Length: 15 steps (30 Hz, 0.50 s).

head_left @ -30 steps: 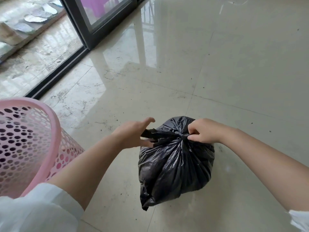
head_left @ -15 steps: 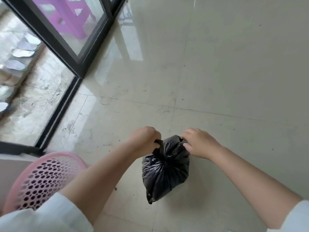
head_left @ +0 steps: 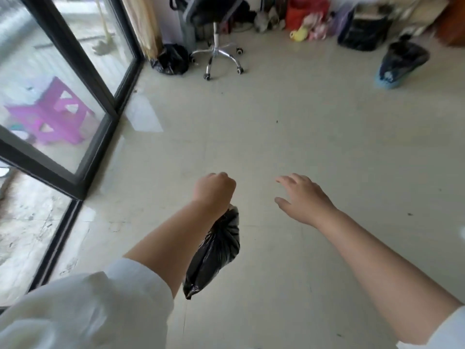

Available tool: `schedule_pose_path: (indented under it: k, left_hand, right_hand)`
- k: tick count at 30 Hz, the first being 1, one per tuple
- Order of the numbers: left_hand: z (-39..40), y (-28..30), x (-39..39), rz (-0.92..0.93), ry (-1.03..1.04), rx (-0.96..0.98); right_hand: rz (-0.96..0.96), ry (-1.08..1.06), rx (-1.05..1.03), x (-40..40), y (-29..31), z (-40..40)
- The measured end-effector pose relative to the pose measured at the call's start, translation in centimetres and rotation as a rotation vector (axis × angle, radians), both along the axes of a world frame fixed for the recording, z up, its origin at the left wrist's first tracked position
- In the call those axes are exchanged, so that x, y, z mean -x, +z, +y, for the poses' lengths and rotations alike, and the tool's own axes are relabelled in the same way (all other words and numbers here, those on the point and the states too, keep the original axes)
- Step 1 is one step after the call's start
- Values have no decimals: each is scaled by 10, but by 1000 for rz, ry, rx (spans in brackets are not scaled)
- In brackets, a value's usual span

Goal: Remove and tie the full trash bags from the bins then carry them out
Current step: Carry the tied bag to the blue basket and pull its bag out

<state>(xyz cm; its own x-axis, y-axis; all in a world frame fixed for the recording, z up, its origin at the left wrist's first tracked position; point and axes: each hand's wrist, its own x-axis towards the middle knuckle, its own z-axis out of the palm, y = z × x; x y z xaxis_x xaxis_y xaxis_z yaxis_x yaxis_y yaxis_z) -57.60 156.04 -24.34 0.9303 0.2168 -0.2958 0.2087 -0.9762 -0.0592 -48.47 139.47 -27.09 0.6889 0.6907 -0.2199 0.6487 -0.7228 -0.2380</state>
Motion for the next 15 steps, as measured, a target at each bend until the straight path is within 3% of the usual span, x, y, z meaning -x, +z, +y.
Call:
schedule_pose_path:
  k: [7,15]
  left_hand:
    - [-47,120,-135,-152,-69,-71]
    - [-103,189,-354,-239,-206,-70]
  right_hand:
    - [-175,-160,-44,-116,137,-61]
    - [-278,-392,45,-290,209,-112]
